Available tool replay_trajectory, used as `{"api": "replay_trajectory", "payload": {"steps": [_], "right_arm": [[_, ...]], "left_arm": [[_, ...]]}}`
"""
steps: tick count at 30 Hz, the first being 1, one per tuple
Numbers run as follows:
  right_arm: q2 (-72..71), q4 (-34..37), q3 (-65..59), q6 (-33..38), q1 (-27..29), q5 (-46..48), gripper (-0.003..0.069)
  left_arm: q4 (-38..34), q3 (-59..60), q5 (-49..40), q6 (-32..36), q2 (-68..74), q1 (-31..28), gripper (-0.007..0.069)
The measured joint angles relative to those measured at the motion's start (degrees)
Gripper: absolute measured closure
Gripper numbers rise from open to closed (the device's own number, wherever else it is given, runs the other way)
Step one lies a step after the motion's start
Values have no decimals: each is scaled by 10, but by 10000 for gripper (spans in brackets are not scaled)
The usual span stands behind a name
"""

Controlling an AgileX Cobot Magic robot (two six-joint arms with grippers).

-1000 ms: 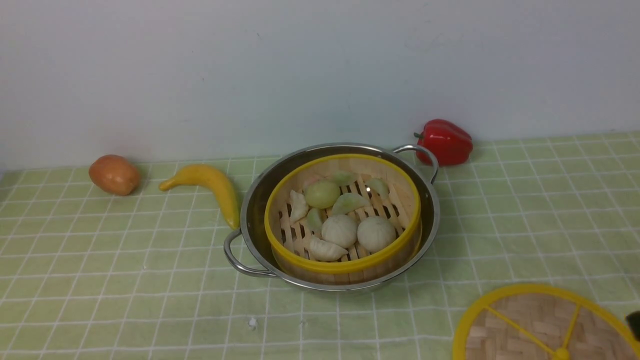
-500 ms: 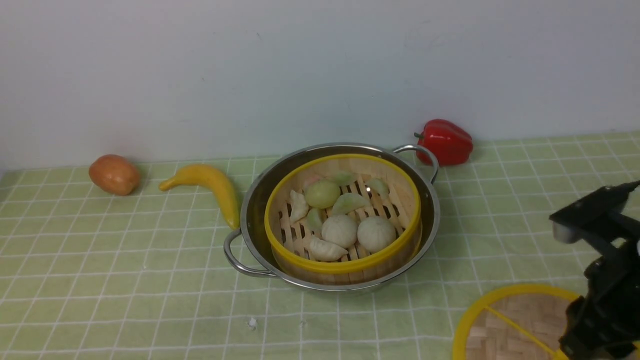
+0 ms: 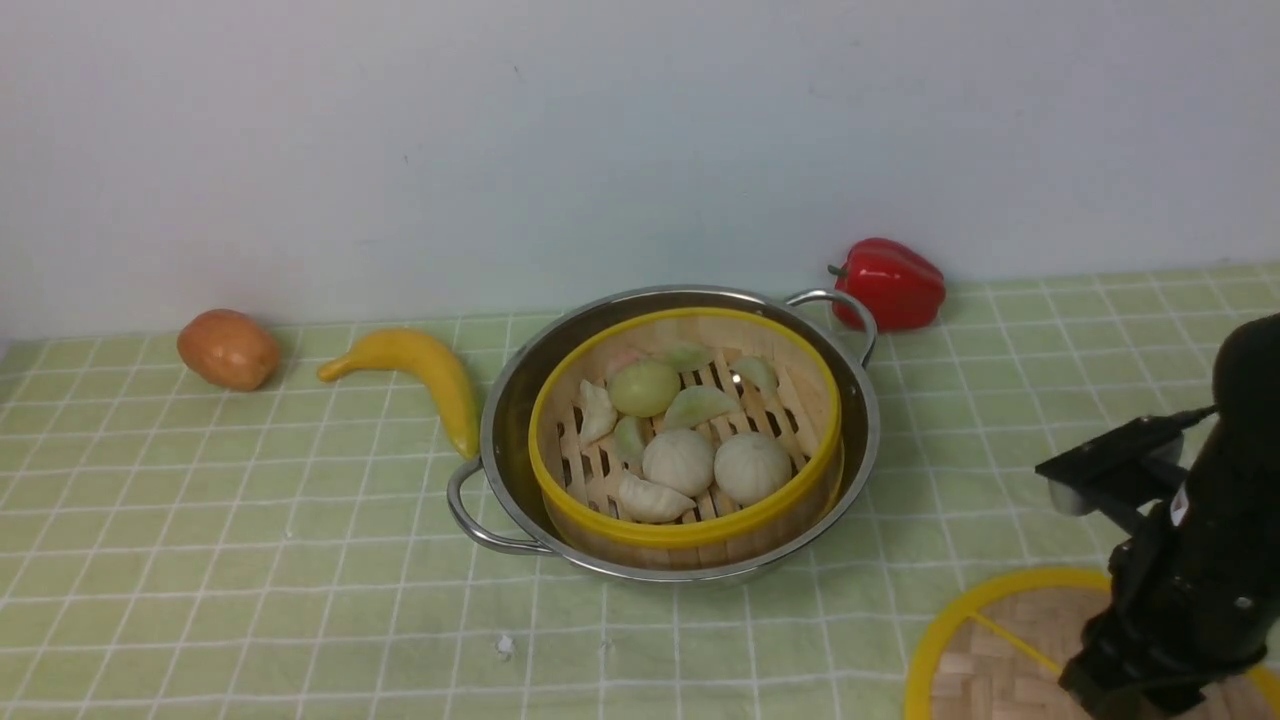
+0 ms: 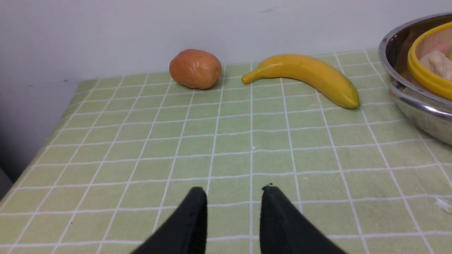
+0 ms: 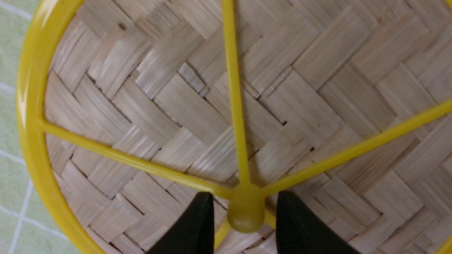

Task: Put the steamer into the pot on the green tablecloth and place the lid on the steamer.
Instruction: 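Move the gripper down to the bamboo steamer lid and grasp its center knob, then place the bamboo steamer lid onto the steamer basket in the pot with the right gripper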

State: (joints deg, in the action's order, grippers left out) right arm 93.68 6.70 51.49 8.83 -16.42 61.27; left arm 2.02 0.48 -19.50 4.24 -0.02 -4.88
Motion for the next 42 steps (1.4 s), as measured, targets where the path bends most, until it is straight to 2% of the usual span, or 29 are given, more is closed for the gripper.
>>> {"api": "replay_trajectory", "payload": {"steps": [6, 9, 11, 18, 27, 31, 34, 36, 42], "right_arm": [[15, -5, 0, -5, 0, -1, 408], [15, -5, 0, -14, 0, 2, 492], [15, -5, 1, -18, 0, 3, 515], [-2, -10, 0, -31, 0, -12, 514], [-85, -13, 0, -35, 0, -9, 514], [-143, -7, 0, -34, 0, -35, 514], [-166, 11, 13, -11, -1, -54, 514], [-174, 38, 48, 31, -12, -71, 514], [-112, 90, 183, 124, -77, -95, 514]], "left_arm": [[0, 0, 0, 0, 0, 0, 402], [0, 0, 0, 0, 0, 0, 393], [0, 0, 0, 0, 0, 0, 391], [0, 0, 0, 0, 0, 0, 384], [0, 0, 0, 0, 0, 0, 382], [0, 0, 0, 0, 0, 0, 382], [0, 0, 0, 0, 0, 0, 382], [0, 0, 0, 0, 0, 0, 382], [0, 0, 0, 0, 0, 0, 382]]}}
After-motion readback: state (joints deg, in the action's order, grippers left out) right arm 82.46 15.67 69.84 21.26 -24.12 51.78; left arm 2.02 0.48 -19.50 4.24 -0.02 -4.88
